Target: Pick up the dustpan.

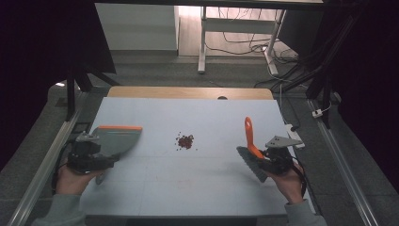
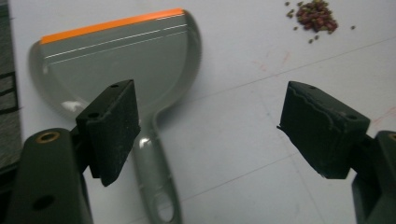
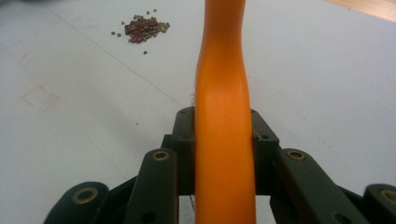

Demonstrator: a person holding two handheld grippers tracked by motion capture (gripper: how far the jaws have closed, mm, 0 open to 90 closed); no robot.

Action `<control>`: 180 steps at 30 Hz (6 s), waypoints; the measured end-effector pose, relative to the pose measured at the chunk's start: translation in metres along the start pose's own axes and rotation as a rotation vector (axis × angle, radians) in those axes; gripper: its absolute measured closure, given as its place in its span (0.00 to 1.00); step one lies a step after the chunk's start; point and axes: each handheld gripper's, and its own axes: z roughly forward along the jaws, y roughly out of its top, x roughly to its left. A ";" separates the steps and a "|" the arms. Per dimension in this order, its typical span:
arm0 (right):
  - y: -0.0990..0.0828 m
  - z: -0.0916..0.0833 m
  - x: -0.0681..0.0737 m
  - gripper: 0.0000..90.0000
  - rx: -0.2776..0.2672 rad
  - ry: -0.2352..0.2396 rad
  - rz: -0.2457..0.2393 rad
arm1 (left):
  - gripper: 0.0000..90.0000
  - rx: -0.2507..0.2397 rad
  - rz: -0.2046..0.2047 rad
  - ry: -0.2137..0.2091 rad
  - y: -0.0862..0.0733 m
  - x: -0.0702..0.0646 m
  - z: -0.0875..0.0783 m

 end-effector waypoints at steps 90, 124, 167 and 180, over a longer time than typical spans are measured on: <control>-0.002 0.004 0.002 0.78 0.018 -0.018 -0.006 | 0.67 0.109 -0.230 -0.011 -0.034 0.049 0.079; -0.003 0.004 0.001 0.78 0.012 -0.025 -0.006 | 0.68 0.009 -0.204 -0.020 -0.037 0.055 0.067; 0.004 0.014 -0.003 0.78 -0.053 -0.017 0.042 | 0.68 -0.169 0.019 -0.235 -0.028 0.049 0.037; 0.004 0.011 -0.003 0.78 -0.072 -0.016 0.040 | 0.68 -0.174 0.113 -0.278 -0.026 0.024 0.024</control>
